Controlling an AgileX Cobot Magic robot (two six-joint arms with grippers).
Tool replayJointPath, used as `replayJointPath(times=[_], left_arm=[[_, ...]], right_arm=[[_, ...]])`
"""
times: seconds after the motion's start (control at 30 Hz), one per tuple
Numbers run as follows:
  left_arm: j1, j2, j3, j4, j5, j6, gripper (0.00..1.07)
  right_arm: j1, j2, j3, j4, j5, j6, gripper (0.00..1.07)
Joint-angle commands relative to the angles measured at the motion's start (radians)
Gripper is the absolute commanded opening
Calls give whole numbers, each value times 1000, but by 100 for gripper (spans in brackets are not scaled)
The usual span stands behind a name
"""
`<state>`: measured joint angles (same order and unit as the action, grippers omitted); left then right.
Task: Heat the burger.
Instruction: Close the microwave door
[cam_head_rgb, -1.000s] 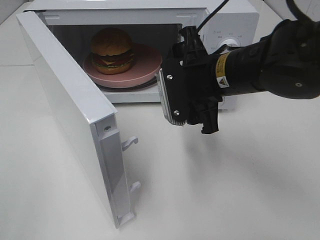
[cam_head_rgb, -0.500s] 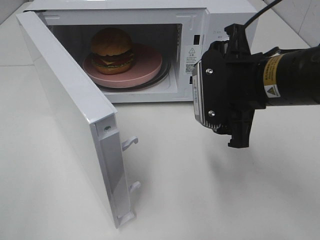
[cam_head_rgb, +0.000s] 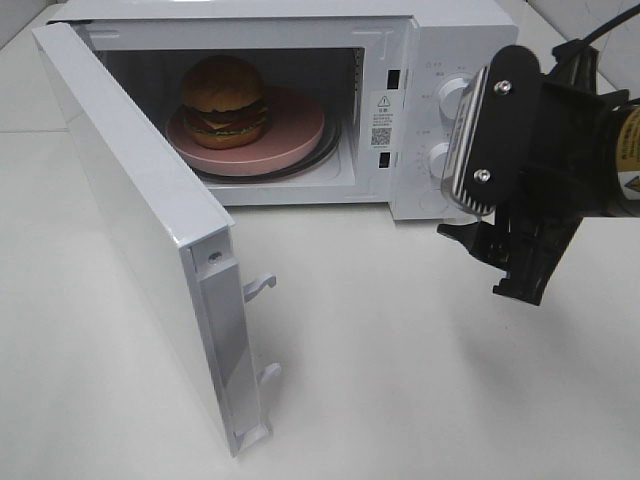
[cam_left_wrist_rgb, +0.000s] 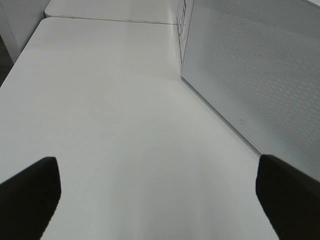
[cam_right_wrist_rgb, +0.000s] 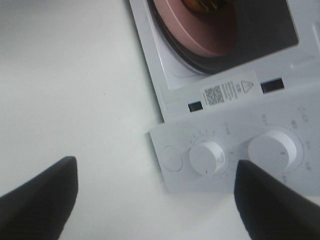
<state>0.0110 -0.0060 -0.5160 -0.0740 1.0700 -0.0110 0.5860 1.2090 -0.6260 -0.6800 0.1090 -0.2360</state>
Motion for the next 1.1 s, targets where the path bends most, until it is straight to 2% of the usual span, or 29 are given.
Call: replayJointPath(times=[0.03,0.2,0.4,0.53,0.6,1.1], left_arm=[[-6,-4,0,2,0,-2,98],[-6,-4,0,2,0,-2,98],[-6,-4,0,2,0,-2,98],[-6,-4,0,2,0,-2,98],[-6,-4,0,2,0,-2,98],[-6,-4,0,2,0,-2,98]], right_arm=[[-5,-55,3,6,87,171,76],[-5,-109,3,53,165,306,76],[-5,-201,1,189,332,414,75],[-4,-233,1,265,426,414,75],[-3,-267,1,373,552,398,75],[-3,-398,2,552,759,276,77]])
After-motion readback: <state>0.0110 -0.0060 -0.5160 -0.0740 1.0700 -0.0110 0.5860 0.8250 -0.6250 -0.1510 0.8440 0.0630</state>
